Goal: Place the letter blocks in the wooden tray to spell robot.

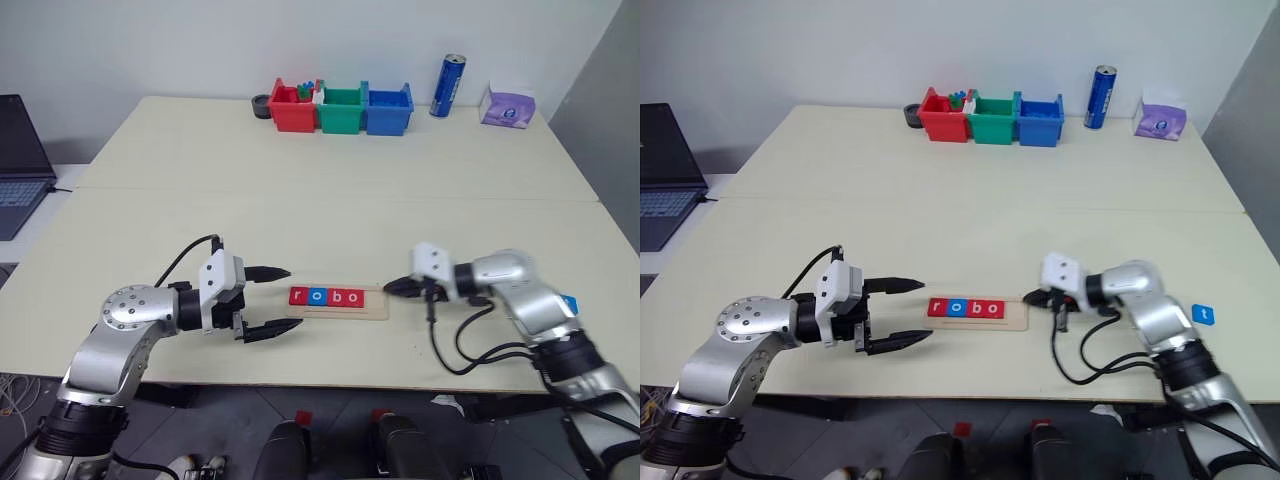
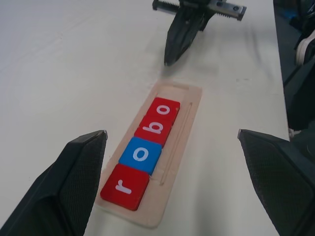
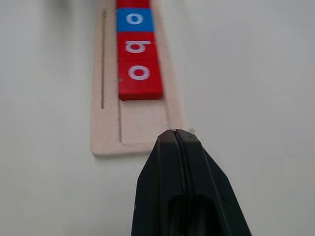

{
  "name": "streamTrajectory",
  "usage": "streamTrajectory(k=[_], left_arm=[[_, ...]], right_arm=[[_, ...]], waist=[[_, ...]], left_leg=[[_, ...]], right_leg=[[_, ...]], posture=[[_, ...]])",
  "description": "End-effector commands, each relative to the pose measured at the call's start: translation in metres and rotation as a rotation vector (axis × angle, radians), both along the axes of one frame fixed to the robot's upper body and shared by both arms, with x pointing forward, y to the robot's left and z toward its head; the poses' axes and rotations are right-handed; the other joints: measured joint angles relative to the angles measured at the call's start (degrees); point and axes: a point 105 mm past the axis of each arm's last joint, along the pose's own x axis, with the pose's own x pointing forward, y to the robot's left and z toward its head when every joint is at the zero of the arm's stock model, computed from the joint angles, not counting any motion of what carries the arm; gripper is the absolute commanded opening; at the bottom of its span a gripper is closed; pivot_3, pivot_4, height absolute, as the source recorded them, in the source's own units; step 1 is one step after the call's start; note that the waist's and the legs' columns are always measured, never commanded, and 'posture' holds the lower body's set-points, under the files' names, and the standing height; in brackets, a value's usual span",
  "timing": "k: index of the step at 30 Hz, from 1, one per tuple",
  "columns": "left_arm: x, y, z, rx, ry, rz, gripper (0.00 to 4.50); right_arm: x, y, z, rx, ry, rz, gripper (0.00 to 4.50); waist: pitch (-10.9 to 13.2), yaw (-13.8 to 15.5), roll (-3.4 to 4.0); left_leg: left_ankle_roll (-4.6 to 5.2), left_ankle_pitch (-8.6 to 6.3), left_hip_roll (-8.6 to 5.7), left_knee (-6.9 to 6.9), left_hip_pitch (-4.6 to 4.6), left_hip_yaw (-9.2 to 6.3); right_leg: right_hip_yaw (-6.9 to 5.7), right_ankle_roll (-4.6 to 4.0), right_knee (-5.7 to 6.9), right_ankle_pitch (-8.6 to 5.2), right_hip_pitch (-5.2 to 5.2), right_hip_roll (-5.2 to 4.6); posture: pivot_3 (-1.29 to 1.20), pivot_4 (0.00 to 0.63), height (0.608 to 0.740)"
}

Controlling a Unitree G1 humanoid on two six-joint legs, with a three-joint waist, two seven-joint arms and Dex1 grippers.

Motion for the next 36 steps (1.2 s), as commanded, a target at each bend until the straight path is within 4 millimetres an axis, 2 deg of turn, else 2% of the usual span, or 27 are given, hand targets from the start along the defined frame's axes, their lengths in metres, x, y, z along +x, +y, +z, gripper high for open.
streamTrajectory(k=[1,5,11,15,20,24,31,36], left_arm=[[0.003,-0.027,0.010,-0.046,-0.055,-0.023,4.50],[0.020,-0.076,0.016,-0.161,-0.083,-0.018,4.50],[0.035,-0.123,0.022,-0.226,-0.099,-0.031,4.50],[0.036,-0.147,0.020,-0.219,-0.100,-0.083,4.50],[0.032,-0.167,0.009,-0.168,-0.103,-0.178,4.50],[0.034,-0.178,0.009,-0.154,-0.127,-0.208,4.50],[0.035,-0.187,0.016,-0.174,-0.146,-0.221,4.50],[0.023,-0.186,0.017,-0.200,-0.118,-0.269,4.50]], right_arm=[[-0.005,-0.020,0.022,0.108,-0.026,-0.180,0.91],[-0.017,-0.065,0.008,0.156,-0.034,-0.555,2.35],[-0.031,-0.129,-0.008,0.149,-0.114,-1.078,4.46],[-0.042,-0.159,-0.013,0.147,-0.152,-1.336,4.46],[-0.041,-0.167,-0.018,0.172,-0.167,-1.452,4.46],[-0.039,-0.184,-0.023,0.183,-0.169,-1.575,4.46],[-0.042,-0.200,-0.035,0.222,-0.091,-1.716,4.46],[-0.045,-0.196,-0.043,0.298,-0.001,-1.752,4.46]], waist=[[0.0,0.0,-0.01],[0.0,1.1,-0.03],[-0.1,0.5,0.07],[-0.1,-0.1,0.12],[-0.1,-0.5,0.17],[-0.2,-0.4,0.19],[-0.2,-0.4,0.21],[-0.2,-0.4,0.22]], left_leg=[[0.00,0.00,0.01,0.01,0.01,0.00],[-0.01,0.00,-0.10,0.06,-0.02,-0.15],[-0.01,0.01,-0.20,0.05,0.13,0.13],[-0.02,0.02,-0.15,0.02,0.19,0.14],[-0.02,0.02,-0.13,-0.02,0.24,0.19],[-0.02,0.01,-0.13,-0.04,0.27,0.22],[-0.01,0.01,-0.16,-0.04,0.19,0.22],[-0.01,0.01,-0.13,-0.04,0.21,0.20]], right_leg=[[0.00,0.01,0.00,0.00,0.01,0.00],[0.06,0.02,0.01,0.01,0.09,0.01],[0.15,0.19,0.04,-0.04,0.09,0.16],[0.19,0.29,0.05,-0.09,0.10,0.28],[0.25,0.29,0.05,-0.09,0.10,0.34],[0.29,0.30,0.05,-0.10,0.10,0.35],[0.29,0.27,0.00,-0.08,0.10,0.33],[0.26,0.30,0.01,-0.10,0.10,0.35]], posture=[[0.00,0.150,0.740],[0.00,0.150,0.740],[0.00,0.150,0.740],[0.00,0.150,0.740],[0.00,0.150,0.740],[0.00,0.150,0.740],[0.00,0.150,0.740],[0.00,0.150,0.740]])
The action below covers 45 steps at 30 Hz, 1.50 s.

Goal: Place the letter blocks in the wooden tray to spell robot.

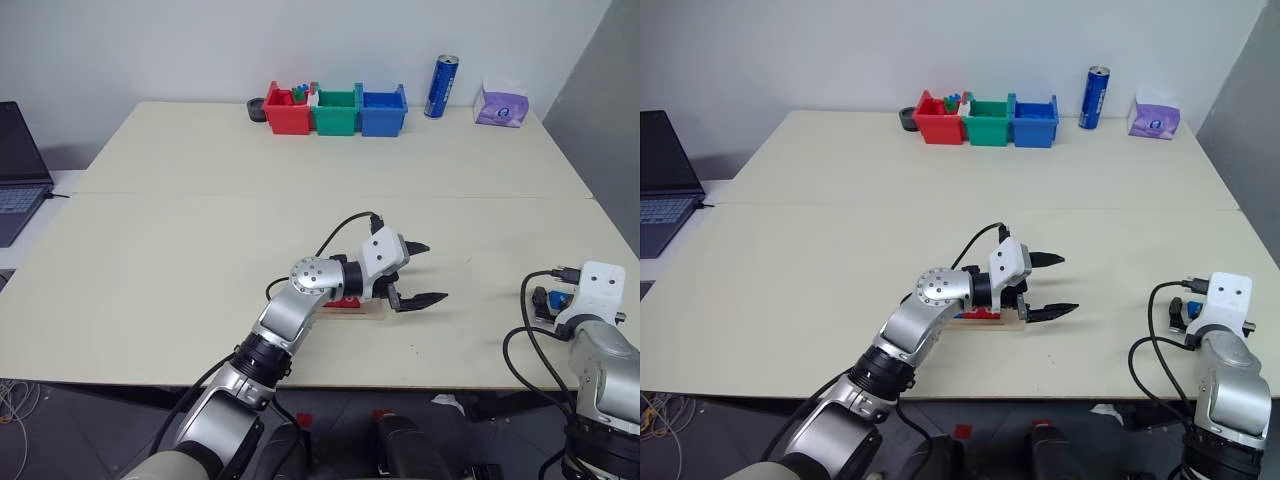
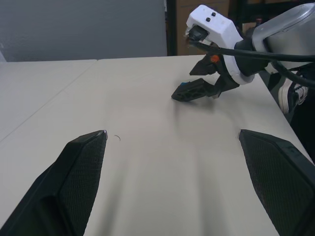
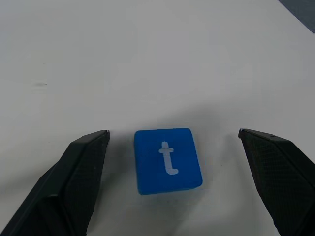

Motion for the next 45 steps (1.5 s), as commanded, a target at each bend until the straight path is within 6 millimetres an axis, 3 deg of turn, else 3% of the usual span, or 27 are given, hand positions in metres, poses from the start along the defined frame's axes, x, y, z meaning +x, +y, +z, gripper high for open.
streamTrajectory(k=[1,5,7,13,15,18,22,24,30,36,45], left_arm=[[-0.011,-0.002,0.014,-0.044,-0.027,-0.054,4.50],[-0.013,0.000,0.017,-0.051,-0.022,-0.063,4.50],[-0.012,0.000,0.018,-0.051,-0.022,-0.062,4.50],[-0.010,0.002,0.021,-0.054,-0.021,-0.061,4.50],[-0.010,0.003,0.023,-0.056,-0.022,-0.057,4.50],[-0.007,0.006,0.026,-0.054,-0.032,-0.047,4.50],[-0.006,0.018,0.038,-0.047,-0.072,-0.032,4.50],[-0.010,0.034,0.041,-0.034,-0.080,-0.015,4.50],[-0.026,0.085,0.018,0.033,-0.019,0.084,4.50],[-0.048,0.117,0.000,0.060,0.070,0.157,4.50],[-0.057,0.119,-0.004,0.050,0.105,0.185,4.50]], right_arm=[[-0.004,-0.001,-0.002,0.050,0.003,-0.032,4.46],[-0.002,0.005,-0.004,0.113,-0.012,-0.030,4.46],[-0.001,0.007,-0.006,0.118,-0.015,-0.031,3.95],[0.001,0.012,-0.008,0.116,-0.011,-0.022,1.89],[0.003,0.015,-0.007,0.112,-0.010,-0.007,1.45],[0.009,0.029,0.000,0.089,-0.008,0.051,1.46],[0.013,0.078,0.011,0.099,0.021,0.251,1.46],[0.009,0.110,0.016,0.108,0.051,0.384,1.46],[-0.007,0.152,0.015,0.173,0.124,0.526,1.46],[-0.013,0.168,0.012,0.204,0.181,0.610,1.46],[-0.018,0.184,0.009,0.252,0.203,0.735,1.46]], waist=[[0.0,0.0,0.00],[0.0,0.0,0.00],[0.0,0.0,0.00],[0.0,-0.1,0.01],[0.0,-0.1,0.00],[0.0,-0.1,0.00],[0.0,-0.5,0.01],[0.0,-1.0,0.02],[-0.1,-1.3,0.12],[0.0,-0.8,0.08],[0.0,-0.4,0.08]], left_leg=[[0.00,0.00,0.00,0.00,0.00,0.00],[0.00,0.00,0.00,0.01,0.00,-0.01],[0.00,0.00,0.00,0.00,0.02,0.00],[0.00,0.00,0.00,0.00,0.02,0.00],[0.00,0.00,0.00,0.01,0.01,0.00],[0.00,0.00,0.01,0.01,0.02,0.00],[0.00,0.00,0.06,-0.02,0.05,0.00],[0.00,0.00,0.11,-0.07,0.06,-0.02],[0.00,0.00,0.19,-0.15,-0.01,-0.26],[-0.01,0.00,0.16,-0.07,-0.14,-0.33],[-0.01,0.00,0.11,-0.09,-0.11,-0.26]], right_leg=[[0.01,0.01,0.00,0.00,0.00,0.00],[0.00,0.01,0.00,-0.01,0.02,0.00],[0.00,0.01,0.00,-0.01,0.02,0.00],[0.00,0.02,0.00,-0.01,0.02,0.02],[0.00,0.02,0.00,-0.01,0.02,0.01],[0.00,0.02,0.00,-0.01,0.02,0.01],[0.02,0.02,0.00,-0.01,0.01,0.07],[0.03,0.01,0.01,-0.02,-0.01,0.11],[0.03,-0.11,0.00,-0.11,-0.04,0.12],[-0.06,-0.09,-0.03,-0.12,-0.08,-0.05],[-0.08,-0.08,-0.05,-0.13,-0.08,0.00]], posture=[[0.00,0.150,0.740],[0.00,0.150,0.740],[0.00,0.150,0.740],[0.00,0.150,0.740],[0.00,0.150,0.740],[0.00,0.150,0.740],[0.00,0.150,0.740],[0.00,0.150,0.740],[0.00,0.150,0.740],[0.00,0.150,0.740],[0.00,0.150,0.740]])
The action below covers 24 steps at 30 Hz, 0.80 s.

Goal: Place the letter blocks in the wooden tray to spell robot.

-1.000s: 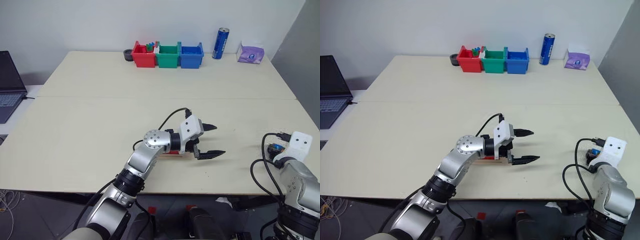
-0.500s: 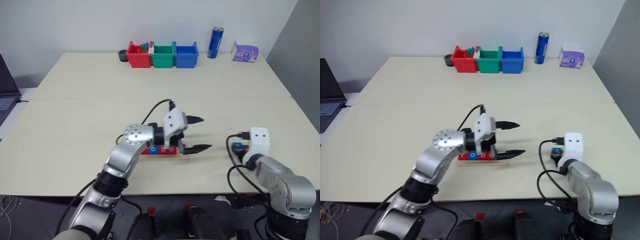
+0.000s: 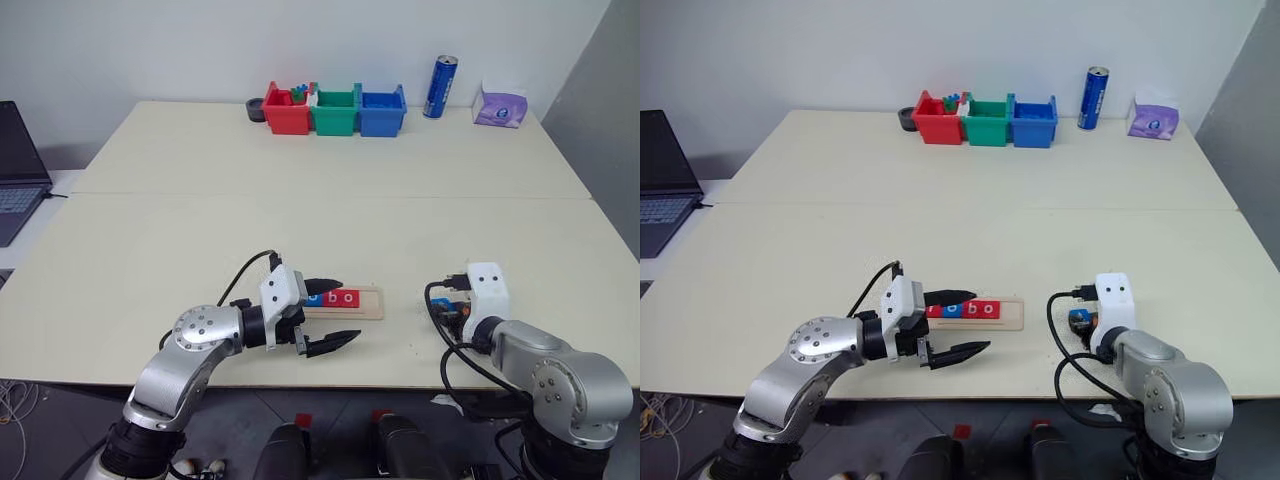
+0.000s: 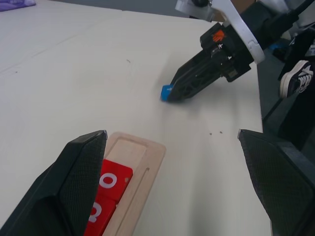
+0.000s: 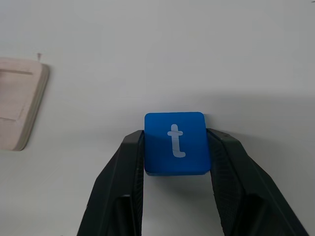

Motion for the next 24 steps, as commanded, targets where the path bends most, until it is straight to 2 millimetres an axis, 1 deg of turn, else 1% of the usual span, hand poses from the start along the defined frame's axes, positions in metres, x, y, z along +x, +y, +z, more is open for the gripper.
streamTrajectory(k=[1,4,7,9,10,12,14,16,18,19,21,24], left_arm=[[-0.005,-0.001,0.008,-0.014,-0.032,-0.013,4.50],[-0.004,0.000,0.008,-0.010,-0.028,-0.019,4.50],[-0.003,0.003,0.006,-0.001,-0.026,-0.024,4.50],[-0.003,0.003,0.006,0.001,-0.027,-0.027,4.50],[-0.003,0.003,0.005,0.002,-0.026,-0.029,4.50],[-0.004,0.003,0.005,0.001,-0.025,-0.034,4.50],[-0.005,0.002,0.005,-0.001,-0.024,-0.043,4.50],[-0.006,0.001,0.005,-0.006,-0.022,-0.058,4.50],[-0.006,0.000,0.005,-0.011,-0.018,-0.072,4.50],[-0.006,-0.001,0.004,-0.010,-0.017,-0.078,4.50],[-0.007,0.000,0.002,0.008,-0.024,-0.098,4.50],[-0.008,0.000,0.000,0.027,-0.036,-0.124,4.50]], right_arm=[[-0.004,0.011,0.001,0.036,0.007,0.084,1.46],[-0.007,0.017,0.000,0.069,0.019,0.131,2.51],[-0.010,0.018,0.003,0.076,0.014,0.170,3.53],[-0.010,0.016,0.010,0.055,-0.005,0.215,4.24],[-0.012,0.015,0.017,0.024,-0.018,0.274,4.47],[-0.018,0.012,0.029,-0.032,-0.036,0.395,4.47],[-0.018,0.001,0.042,-0.124,-0.077,0.493,4.47],[-0.014,-0.008,0.054,-0.221,-0.139,0.597,4.47],[-0.003,-0.017,0.061,-0.345,-0.238,0.699,4.47],[-0.001,-0.018,0.062,-0.378,-0.273,0.749,4.47],[-0.001,-0.018,0.056,-0.347,-0.291,0.853,4.47],[-0.001,-0.017,0.039,-0.337,-0.293,1.010,4.47]], waist=[[0.0,0.0,0.00],[0.0,0.0,0.00],[0.0,0.0,0.00],[0.0,0.0,-0.01],[0.0,0.1,-0.02],[0.1,0.1,0.01],[0.1,0.2,-0.04],[0.1,0.2,-0.06],[0.2,0.2,-0.18],[0.2,0.2,-0.21],[0.2,0.1,-0.24],[0.2,0.2,-0.26]], left_leg=[[0.00,0.00,0.01,0.00,0.00,-0.01],[0.00,0.00,0.02,-0.01,0.00,-0.01],[0.00,0.00,0.02,-0.01,0.00,0.00],[0.00,0.00,0.01,-0.01,-0.01,0.01],[0.00,0.00,0.00,0.00,-0.01,0.02],[0.00,0.00,-0.02,0.01,-0.03,0.06],[0.01,-0.01,-0.07,0.00,-0.03,0.14],[0.02,-0.01,-0.07,0.01,-0.05,0.14],[0.02,-0.01,-0.04,-0.01,-0.04,0.14],[0.02,-0.02,-0.03,-0.01,-0.03,0.14],[0.02,-0.02,0.00,-0.02,-0.01,0.16],[0.02,-0.01,0.02,-0.02,-0.02,0.17]], right_leg=[[0.00,0.00,0.00,0.00,0.00,0.01],[0.00,0.00,0.00,0.00,-0.01,0.03],[0.00,0.00,0.00,0.00,-0.01,0.03],[-0.03,0.00,-0.01,0.00,-0.01,0.03],[-0.05,0.00,-0.01,0.00,-0.01,0.03],[-0.08,0.00,-0.03,0.00,-0.03,0.01],[-0.08,0.00,-0.06,0.00,-0.04,-0.03],[-0.10,0.01,-0.12,0.00,-0.04,-0.03],[-0.12,0.02,-0.18,0.00,-0.01,-0.01],[-0.13,0.02,-0.18,0.00,-0.01,0.01],[-0.13,0.02,-0.18,0.00,-0.01,0.04],[-0.10,0.02,-0.17,0.00,-0.01,0.05]], posture=[[0.00,0.150,0.740],[0.00,0.150,0.740],[0.00,0.150,0.740],[0.00,0.150,0.740],[0.00,0.150,0.740],[0.00,0.150,0.740],[0.00,0.150,0.740],[0.00,0.150,0.740],[0.00,0.150,0.740],[0.00,0.150,0.740],[0.00,0.150,0.740],[0.00,0.150,0.740]])
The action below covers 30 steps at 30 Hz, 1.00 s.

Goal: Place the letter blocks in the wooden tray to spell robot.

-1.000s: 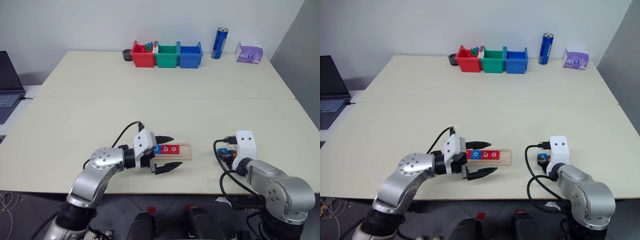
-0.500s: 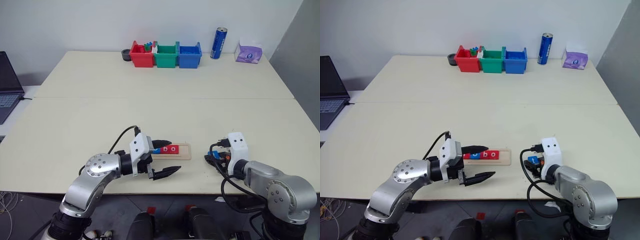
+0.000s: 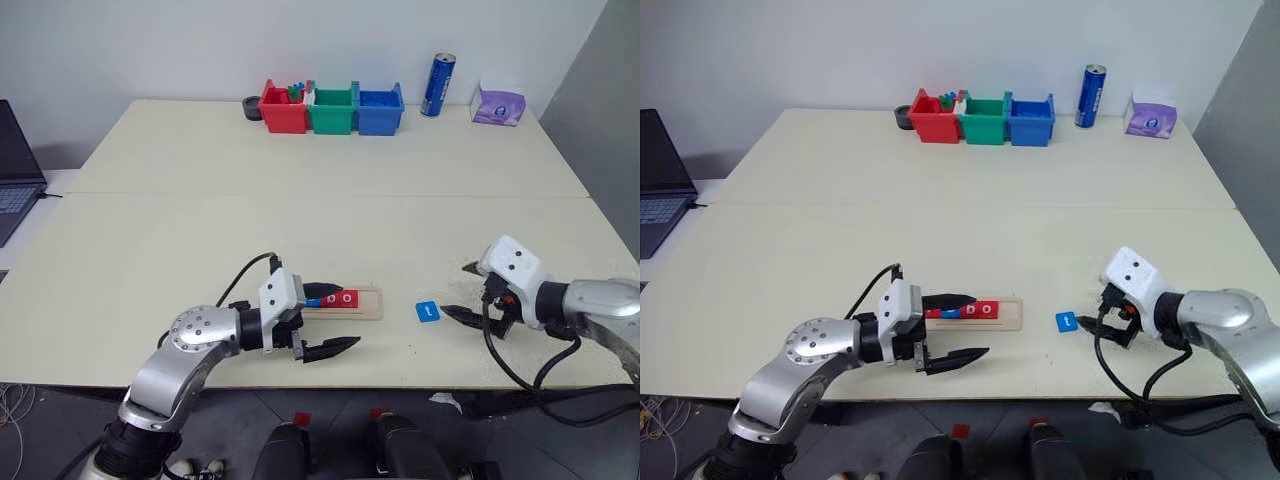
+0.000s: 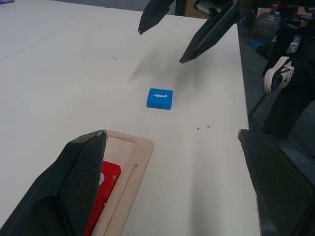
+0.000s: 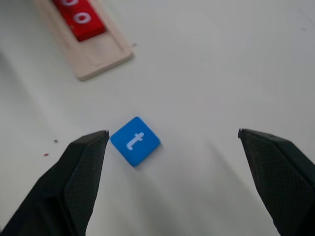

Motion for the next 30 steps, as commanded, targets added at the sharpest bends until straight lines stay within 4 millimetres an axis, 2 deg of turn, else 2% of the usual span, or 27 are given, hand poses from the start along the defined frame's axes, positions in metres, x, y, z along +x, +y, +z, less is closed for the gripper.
streamTrajectory(k=[1,6,13,22,25,30], left_arm=[[-0.002,-0.003,0.005,0.006,-0.047,-0.048,4.50],[0.001,-0.001,0.007,0.006,-0.065,-0.041,4.50],[0.001,0.000,0.008,0.004,-0.075,-0.026,4.50],[0.002,0.002,0.007,0.002,-0.075,-0.015,4.50],[0.003,0.004,0.006,0.002,-0.074,-0.012,4.50],[0.004,0.007,0.006,0.009,-0.074,-0.010,4.50]], right_arm=[[-0.001,0.005,-0.009,-0.014,-0.014,0.187,4.47],[0.007,0.008,-0.026,-0.035,-0.007,0.308,4.47],[0.022,0.004,-0.045,-0.073,0.021,0.357,4.47],[0.034,-0.002,-0.051,-0.056,0.068,0.324,4.47],[0.036,-0.004,-0.051,-0.059,0.071,0.323,3.90],[0.033,-0.003,-0.051,-0.047,0.078,0.328,2.16]], waist=[[0.0,0.1,0.00],[0.0,0.1,-0.01],[0.0,0.2,-0.01],[0.0,0.2,-0.01],[0.0,0.2,-0.01],[0.0,0.2,-0.01]], left_leg=[[0.00,0.00,0.00,0.01,0.00,0.02],[0.00,0.00,-0.02,0.07,0.02,0.04],[-0.01,0.00,-0.02,0.08,0.03,0.02],[-0.01,0.01,-0.01,0.09,0.18,0.03],[-0.01,0.01,-0.01,0.09,0.33,0.04],[-0.01,0.01,-0.01,0.09,0.38,0.06]], right_leg=[[0.01,0.00,0.00,0.00,0.00,-0.01],[0.05,0.02,0.08,0.02,0.00,-0.04],[0.04,0.00,0.11,0.03,0.01,-0.05],[0.06,-0.09,0.15,0.08,0.11,-0.06],[0.08,-0.08,0.17,0.07,0.21,-0.06],[0.10,-0.04,0.18,0.05,0.26,-0.06]], posture=[[0.00,0.150,0.740],[0.00,0.150,0.740],[0.00,0.150,0.740],[0.00,0.150,0.740],[0.00,0.150,0.740],[0.00,0.150,0.740]])
